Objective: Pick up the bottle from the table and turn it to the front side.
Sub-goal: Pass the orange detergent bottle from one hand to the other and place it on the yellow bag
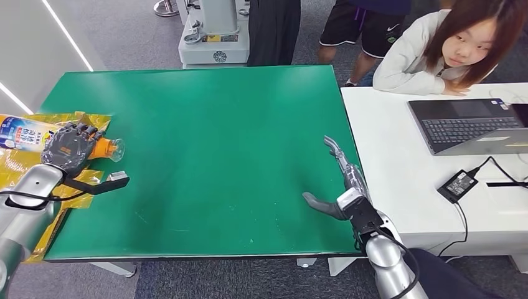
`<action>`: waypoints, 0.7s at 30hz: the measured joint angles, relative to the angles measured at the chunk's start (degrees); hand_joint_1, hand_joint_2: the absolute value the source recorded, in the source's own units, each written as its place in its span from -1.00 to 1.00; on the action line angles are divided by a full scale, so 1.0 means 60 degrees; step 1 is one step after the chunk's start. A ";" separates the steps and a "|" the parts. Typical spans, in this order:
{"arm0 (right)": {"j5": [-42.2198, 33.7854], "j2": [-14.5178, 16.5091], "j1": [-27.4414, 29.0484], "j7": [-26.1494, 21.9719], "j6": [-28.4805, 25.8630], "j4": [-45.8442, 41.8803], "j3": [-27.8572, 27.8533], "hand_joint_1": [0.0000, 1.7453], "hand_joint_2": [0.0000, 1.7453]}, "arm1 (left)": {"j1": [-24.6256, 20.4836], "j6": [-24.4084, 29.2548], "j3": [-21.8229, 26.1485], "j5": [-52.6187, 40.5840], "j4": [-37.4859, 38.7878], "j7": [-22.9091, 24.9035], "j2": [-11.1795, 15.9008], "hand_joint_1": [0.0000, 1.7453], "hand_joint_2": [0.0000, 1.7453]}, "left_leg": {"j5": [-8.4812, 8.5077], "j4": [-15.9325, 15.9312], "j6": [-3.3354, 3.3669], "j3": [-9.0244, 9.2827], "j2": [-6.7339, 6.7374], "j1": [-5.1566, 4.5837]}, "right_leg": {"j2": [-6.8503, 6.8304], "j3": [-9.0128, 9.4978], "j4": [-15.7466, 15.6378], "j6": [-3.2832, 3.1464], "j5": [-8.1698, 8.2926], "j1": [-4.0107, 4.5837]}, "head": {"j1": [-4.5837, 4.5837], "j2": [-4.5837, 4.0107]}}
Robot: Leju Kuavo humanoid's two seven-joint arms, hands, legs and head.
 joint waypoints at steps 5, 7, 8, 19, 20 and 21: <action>0.0005 0.0000 0.0063 0.0000 -0.0002 -0.0089 0.0000 -1.00 1.00 | 0.0006 0.0010 0.0145 0.0000 0.0153 -0.0004 -0.0002 1.00 1.00 | 0.0000 -0.0001 0.0000 0.0001 0.0001 0.0001 | 0.0001 0.0000 0.0001 0.0000 0.0000 0.0001 | 0.0000 0.0000; 0.0015 0.0000 0.0082 0.0005 0.0000 -0.0130 0.0000 -1.00 1.00 | 0.0006 0.0006 0.0179 0.0006 0.0206 -0.0018 -0.0002 1.00 1.00 | 0.0000 0.0000 0.0000 0.0001 0.0001 0.0001 | 0.0001 0.0000 0.0001 0.0000 0.0000 0.0000 | 0.0000 0.0000; 0.0027 0.0000 0.0093 0.0009 0.0001 -0.0158 0.0000 -1.00 1.00 | 0.0006 0.0001 0.0191 0.0012 0.0234 -0.0040 -0.0002 1.00 1.00 | 0.0000 0.0000 0.0000 0.0001 0.0001 0.0000 | 0.0001 0.0000 0.0001 0.0000 0.0000 0.0000 | 0.0000 0.0000; 0.0157 0.0000 0.0192 0.0090 0.0177 -0.0398 -0.0083 -1.00 1.00 | 0.0009 -0.0071 0.0401 0.0194 0.0647 -0.0117 -0.0074 1.00 1.00 | 0.0000 0.0000 0.0000 0.0000 0.0002 0.0000 | 0.0001 0.0000 0.0000 0.0000 0.0000 0.0000 | 0.0000 0.0000; 0.0164 0.0000 0.0191 0.0101 0.0208 -0.0410 -0.0086 -1.00 1.00 | 0.0014 -0.0084 0.0419 0.0206 0.0678 -0.0095 -0.0077 1.00 1.00 | 0.0000 0.0000 0.0000 0.0000 0.0002 0.0000 | 0.0001 0.0001 0.0000 0.0000 0.0000 0.0000 | 0.0001 0.0000; 0.0170 0.0000 0.0190 0.0112 0.0229 -0.0418 -0.0086 -1.00 1.00 | 0.0025 -0.0094 0.0433 0.0219 0.0705 -0.0077 -0.0078 1.00 1.00 | 0.0000 0.0000 0.0000 0.0000 0.0001 0.0000 | 0.0001 0.0001 0.0000 0.0000 0.0000 0.0000 | 0.0000 0.0000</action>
